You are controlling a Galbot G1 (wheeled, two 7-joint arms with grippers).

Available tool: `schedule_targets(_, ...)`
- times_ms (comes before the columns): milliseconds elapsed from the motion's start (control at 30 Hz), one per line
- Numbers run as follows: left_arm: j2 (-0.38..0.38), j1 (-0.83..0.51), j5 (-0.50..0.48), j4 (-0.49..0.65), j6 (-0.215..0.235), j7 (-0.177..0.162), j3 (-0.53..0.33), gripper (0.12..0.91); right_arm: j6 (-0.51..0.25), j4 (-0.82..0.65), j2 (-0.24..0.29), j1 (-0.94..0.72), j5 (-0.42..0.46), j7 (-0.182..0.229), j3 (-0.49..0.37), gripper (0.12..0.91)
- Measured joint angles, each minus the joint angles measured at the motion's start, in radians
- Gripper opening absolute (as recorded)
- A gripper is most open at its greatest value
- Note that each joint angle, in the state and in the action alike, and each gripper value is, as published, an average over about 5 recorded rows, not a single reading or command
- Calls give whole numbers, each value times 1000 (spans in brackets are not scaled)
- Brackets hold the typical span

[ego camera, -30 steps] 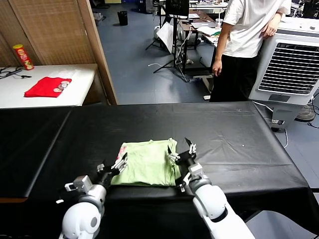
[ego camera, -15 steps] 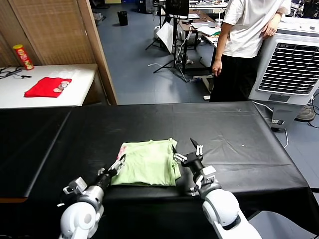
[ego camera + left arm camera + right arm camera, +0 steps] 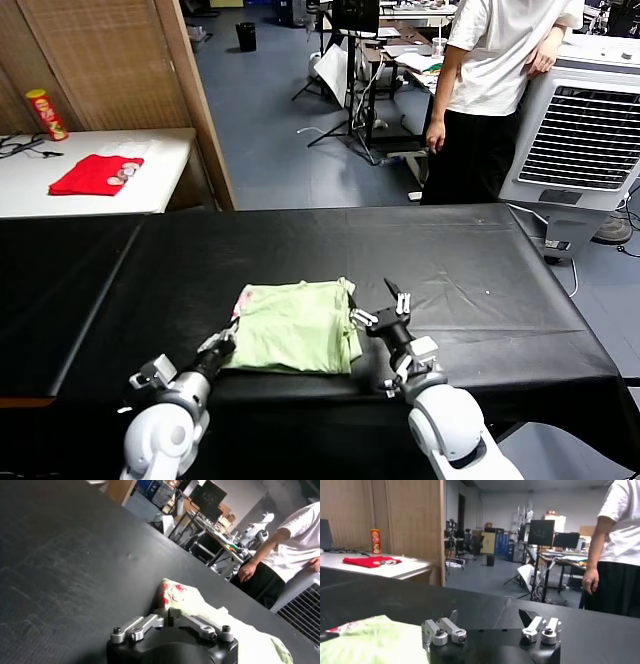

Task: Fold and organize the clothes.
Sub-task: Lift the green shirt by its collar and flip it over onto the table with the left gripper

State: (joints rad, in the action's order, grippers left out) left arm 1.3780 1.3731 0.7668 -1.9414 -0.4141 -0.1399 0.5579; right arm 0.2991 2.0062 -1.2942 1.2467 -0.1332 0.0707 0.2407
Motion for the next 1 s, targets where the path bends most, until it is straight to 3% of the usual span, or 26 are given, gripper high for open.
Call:
schedule_targets(200, -50, 8, -101, -38, -34, -26, 17, 130, 24, 12, -8, 22, 22, 25, 17, 798)
schedule_targets(333, -123, 25, -144, -68, -50, -29, 47, 130, 30, 16, -12, 29, 25, 32, 26, 798)
schedule_targets(600, -373, 84, -141, -89, -56, -16, 192, 130, 36, 15, -19, 26, 28, 37, 26, 798)
schedule_targets(800, -557, 150, -217, -136, -58, -13, 338, 130, 47, 14, -23, 18, 29, 39, 22, 798)
schedule_targets(900, -592, 165, -253, -184, -73, -27, 365, 130, 47, 15, -23, 23, 30, 39, 25, 798)
schedule_targets(1000, -581, 160, -248, -240, -78, -52, 335, 130, 46, 23, -20, 35, 32, 37, 33, 798)
